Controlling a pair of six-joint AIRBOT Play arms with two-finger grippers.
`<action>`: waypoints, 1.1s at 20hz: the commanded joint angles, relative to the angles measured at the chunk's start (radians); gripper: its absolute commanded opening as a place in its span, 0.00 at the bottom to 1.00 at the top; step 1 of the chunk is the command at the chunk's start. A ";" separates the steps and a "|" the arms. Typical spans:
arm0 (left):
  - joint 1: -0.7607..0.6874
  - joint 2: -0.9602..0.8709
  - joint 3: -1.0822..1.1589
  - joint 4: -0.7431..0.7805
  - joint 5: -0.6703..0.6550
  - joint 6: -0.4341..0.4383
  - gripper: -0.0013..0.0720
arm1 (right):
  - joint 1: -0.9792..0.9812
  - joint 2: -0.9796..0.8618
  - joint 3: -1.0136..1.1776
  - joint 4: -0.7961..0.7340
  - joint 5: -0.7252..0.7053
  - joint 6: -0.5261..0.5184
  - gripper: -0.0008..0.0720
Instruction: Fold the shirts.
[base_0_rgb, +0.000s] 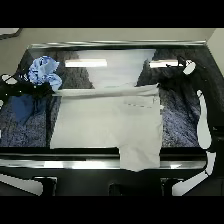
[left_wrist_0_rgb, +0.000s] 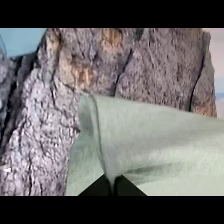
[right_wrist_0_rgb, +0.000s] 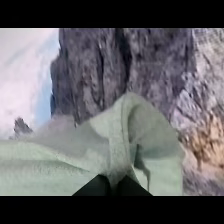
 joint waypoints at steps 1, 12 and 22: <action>0.014 -0.022 0.010 0.131 -0.269 0.025 0.06 | -0.021 0.014 -0.028 -0.034 0.413 -0.019 0.09; 0.026 -0.103 -0.010 0.150 -0.507 -0.013 0.76 | 0.034 0.064 -0.223 -0.063 0.293 0.064 0.61; 0.172 0.327 -0.652 0.233 -0.332 -0.038 0.69 | -0.162 0.436 -0.686 -0.191 0.357 -0.064 0.66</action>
